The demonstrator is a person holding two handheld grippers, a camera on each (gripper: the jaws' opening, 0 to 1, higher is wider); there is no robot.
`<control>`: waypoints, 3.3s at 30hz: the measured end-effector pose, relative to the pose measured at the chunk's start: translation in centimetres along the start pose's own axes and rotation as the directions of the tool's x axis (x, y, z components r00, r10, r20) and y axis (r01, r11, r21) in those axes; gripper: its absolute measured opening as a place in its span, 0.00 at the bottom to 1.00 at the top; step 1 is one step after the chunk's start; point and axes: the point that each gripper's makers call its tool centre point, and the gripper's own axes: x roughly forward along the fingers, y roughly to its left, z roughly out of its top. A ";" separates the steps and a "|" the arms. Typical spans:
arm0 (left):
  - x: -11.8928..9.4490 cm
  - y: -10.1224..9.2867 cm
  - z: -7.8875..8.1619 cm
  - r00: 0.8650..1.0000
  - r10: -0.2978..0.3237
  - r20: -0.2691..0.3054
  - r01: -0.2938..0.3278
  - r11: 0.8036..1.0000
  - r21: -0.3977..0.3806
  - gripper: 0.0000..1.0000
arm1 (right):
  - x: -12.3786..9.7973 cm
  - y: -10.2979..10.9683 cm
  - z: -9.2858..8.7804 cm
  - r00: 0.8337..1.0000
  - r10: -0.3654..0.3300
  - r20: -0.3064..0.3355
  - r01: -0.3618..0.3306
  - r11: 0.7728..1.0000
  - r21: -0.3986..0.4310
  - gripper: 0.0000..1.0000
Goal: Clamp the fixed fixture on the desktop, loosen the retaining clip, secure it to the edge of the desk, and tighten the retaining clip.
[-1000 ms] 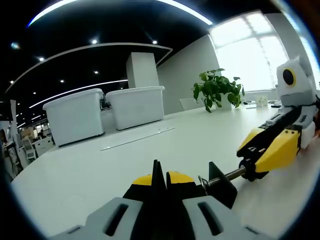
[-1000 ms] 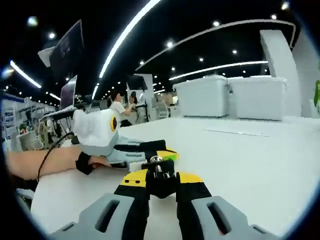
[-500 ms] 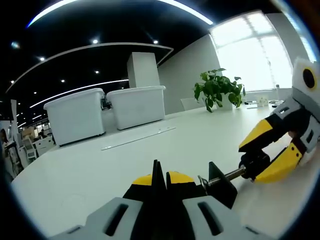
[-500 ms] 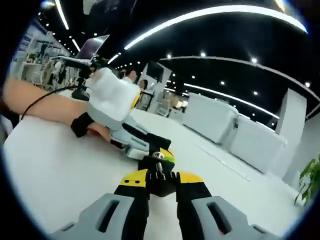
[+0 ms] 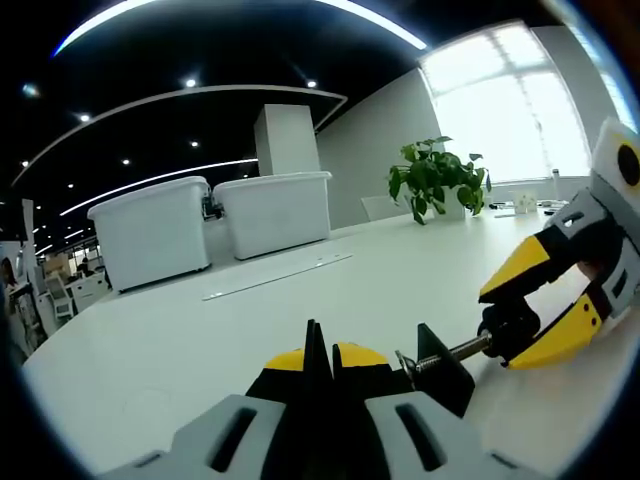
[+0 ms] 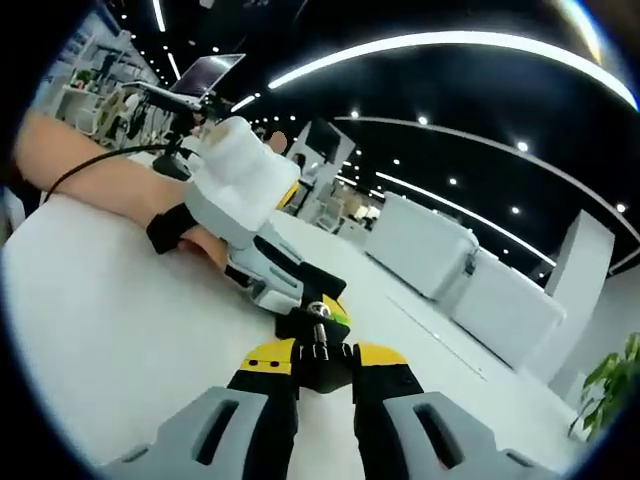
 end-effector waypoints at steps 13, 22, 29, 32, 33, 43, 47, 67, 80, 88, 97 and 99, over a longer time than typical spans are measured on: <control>0.1 0.1 0.0 1.000 -0.001 0.000 0.001 1.000 -0.001 0.08 | 0.6 -0.1 -0.1 1.000 -0.015 -0.013 0.012 0.977 -0.213 0.20; 0.1 0.1 0.1 1.000 0.001 0.000 -0.001 1.000 0.000 0.08 | 1.0 -0.5 -0.1 1.000 -0.019 -0.017 0.013 0.960 -0.280 0.20; 0.2 0.0 0.1 1.000 0.000 0.000 0.000 1.000 0.000 0.08 | 1.2 -0.4 -0.1 0.999 -0.025 -0.029 0.011 0.916 -0.402 0.20; 0.2 0.0 0.1 1.000 0.000 0.000 0.000 1.000 0.000 0.08 | 1.4 -0.6 -0.1 0.999 -0.025 -0.029 0.011 0.916 -0.400 0.20; 0.2 0.0 0.1 1.000 0.000 0.000 0.000 1.000 0.000 0.08 | 1.4 -0.7 -0.1 0.999 -0.025 -0.029 0.012 0.916 -0.401 0.20; 0.3 0.0 0.1 1.000 -0.003 0.002 0.003 1.000 0.002 0.08 | 1.7 -1.1 0.0 0.999 -0.044 -0.027 0.030 0.922 -0.387 0.21; 0.2 0.0 0.1 1.000 -0.003 0.003 0.003 1.000 0.003 0.08 | 1.6 -1.1 0.0 0.999 -0.049 -0.015 0.040 0.934 -0.354 0.21; 0.2 -0.2 0.1 1.000 -0.008 0.004 0.008 1.000 0.003 0.08 | 0.6 -4.1 -0.8 0.998 -0.043 0.049 0.004 0.784 0.621 0.26; 0.1 -0.2 0.1 1.000 -0.004 0.003 0.003 1.000 0.003 0.08 | 0.5 -1.8 -1.1 1.000 0.024 0.013 -0.026 0.748 0.663 0.22; 0.1 -0.2 0.1 1.000 -0.004 0.003 0.004 1.000 0.002 0.08 | 0.4 -1.3 -1.0 1.000 0.025 0.015 -0.029 0.761 0.648 0.21; 0.1 -0.1 0.1 1.000 -0.004 0.003 0.004 1.000 0.002 0.08 | 0.2 -1.1 -0.9 1.000 0.024 0.010 -0.025 0.807 0.591 0.21; 0.1 -0.1 0.1 1.000 -0.004 0.003 0.004 1.000 0.002 0.08 | 0.2 -1.1 -0.9 1.000 0.020 0.009 -0.022 0.828 0.560 0.21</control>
